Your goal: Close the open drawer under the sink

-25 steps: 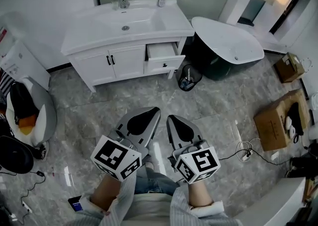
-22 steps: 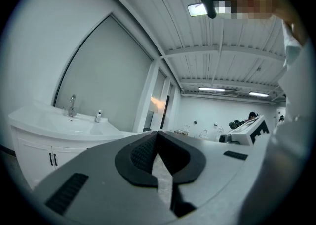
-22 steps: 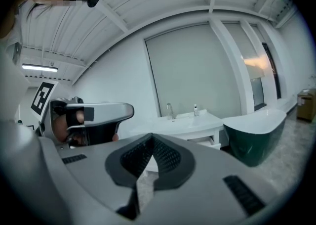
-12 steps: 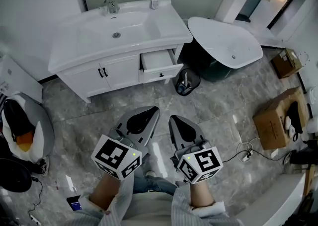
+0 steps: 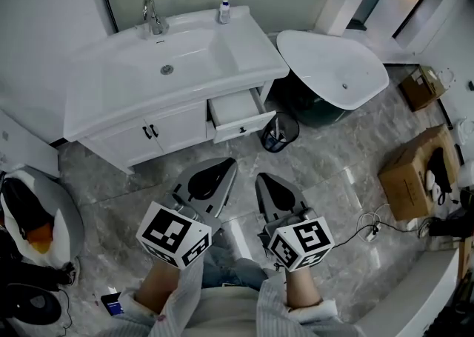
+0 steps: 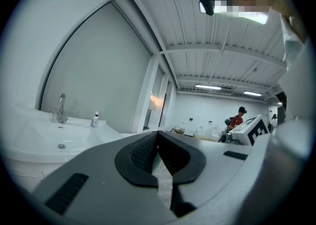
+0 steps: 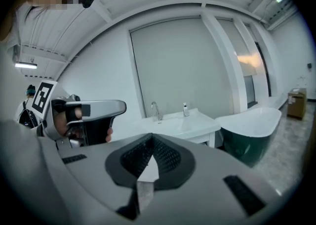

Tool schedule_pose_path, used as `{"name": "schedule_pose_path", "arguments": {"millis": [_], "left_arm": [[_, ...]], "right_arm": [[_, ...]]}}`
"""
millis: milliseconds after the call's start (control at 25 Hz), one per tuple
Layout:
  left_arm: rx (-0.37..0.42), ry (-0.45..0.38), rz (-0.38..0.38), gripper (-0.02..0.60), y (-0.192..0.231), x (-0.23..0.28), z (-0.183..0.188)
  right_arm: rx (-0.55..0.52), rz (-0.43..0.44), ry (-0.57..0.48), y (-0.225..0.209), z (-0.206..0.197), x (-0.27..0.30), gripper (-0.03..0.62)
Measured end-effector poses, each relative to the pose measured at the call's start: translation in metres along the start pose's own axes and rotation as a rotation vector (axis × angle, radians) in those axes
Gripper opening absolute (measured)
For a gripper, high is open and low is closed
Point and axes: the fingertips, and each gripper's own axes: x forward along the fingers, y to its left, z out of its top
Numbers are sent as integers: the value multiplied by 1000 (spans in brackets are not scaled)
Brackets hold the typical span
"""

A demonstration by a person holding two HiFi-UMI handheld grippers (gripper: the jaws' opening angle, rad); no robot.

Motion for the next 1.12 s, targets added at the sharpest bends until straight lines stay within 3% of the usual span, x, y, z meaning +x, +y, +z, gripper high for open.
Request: {"name": "schedule_pose_path", "arguments": {"millis": [600, 1120], "left_arm": [[-29, 17, -19, 17, 49, 19, -9], [-10, 7, 41, 17, 97, 116, 8]], "right_arm": [[37, -75, 32, -20, -7, 39, 9], [28, 1, 53, -99, 25, 120, 9]]}}
